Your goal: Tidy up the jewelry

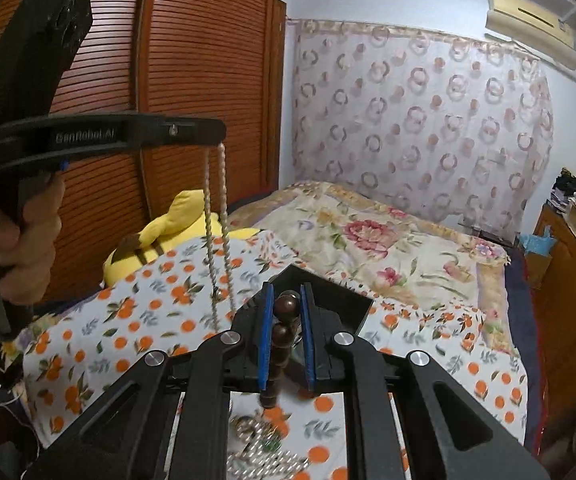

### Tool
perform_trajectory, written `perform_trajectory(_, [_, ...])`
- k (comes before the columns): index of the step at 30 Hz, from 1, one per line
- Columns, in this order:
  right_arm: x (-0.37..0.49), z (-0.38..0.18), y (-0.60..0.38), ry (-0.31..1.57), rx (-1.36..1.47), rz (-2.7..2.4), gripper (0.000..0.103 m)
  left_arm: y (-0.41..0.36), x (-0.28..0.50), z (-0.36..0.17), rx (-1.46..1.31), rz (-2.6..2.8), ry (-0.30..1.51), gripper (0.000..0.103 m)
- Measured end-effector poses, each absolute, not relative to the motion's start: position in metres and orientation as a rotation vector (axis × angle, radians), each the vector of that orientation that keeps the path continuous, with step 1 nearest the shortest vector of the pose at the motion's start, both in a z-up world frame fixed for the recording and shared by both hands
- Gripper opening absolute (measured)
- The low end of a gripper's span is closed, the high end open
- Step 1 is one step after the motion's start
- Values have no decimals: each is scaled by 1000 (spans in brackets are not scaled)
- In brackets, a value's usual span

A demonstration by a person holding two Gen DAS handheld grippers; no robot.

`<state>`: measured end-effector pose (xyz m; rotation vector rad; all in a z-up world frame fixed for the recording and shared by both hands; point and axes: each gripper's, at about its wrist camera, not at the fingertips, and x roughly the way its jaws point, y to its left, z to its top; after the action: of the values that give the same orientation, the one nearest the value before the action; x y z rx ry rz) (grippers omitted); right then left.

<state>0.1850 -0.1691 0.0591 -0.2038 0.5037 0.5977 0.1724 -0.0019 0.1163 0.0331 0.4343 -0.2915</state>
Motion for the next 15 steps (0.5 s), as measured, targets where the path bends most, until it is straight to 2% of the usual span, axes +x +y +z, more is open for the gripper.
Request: perform_trajectory(15, [241, 32, -162, 565, -175, 572, 15, -9, 225, 109, -34, -319, 489, 4])
